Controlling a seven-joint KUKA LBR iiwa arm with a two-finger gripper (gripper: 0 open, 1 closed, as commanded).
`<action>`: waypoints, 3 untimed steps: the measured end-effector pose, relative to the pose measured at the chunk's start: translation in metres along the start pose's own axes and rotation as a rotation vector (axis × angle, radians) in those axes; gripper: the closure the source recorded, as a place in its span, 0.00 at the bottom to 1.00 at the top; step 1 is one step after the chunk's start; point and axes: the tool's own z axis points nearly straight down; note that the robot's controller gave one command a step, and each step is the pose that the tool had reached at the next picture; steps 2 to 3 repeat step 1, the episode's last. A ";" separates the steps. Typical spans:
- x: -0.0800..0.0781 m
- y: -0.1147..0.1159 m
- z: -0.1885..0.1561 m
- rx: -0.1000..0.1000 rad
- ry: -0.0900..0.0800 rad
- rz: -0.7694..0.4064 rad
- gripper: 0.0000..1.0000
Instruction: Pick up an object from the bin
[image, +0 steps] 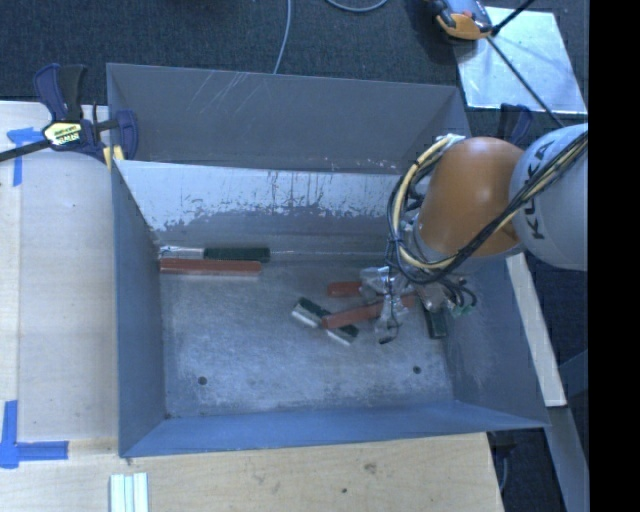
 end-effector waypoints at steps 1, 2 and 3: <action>-0.010 -0.042 -0.144 0.002 0.001 0.050 1.00; -0.010 -0.042 -0.144 0.002 0.001 0.050 1.00; -0.010 -0.042 -0.144 0.002 0.001 0.050 1.00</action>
Offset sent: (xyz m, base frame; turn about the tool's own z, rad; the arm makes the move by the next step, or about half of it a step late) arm 0.0000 0.0000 0.0000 0.0000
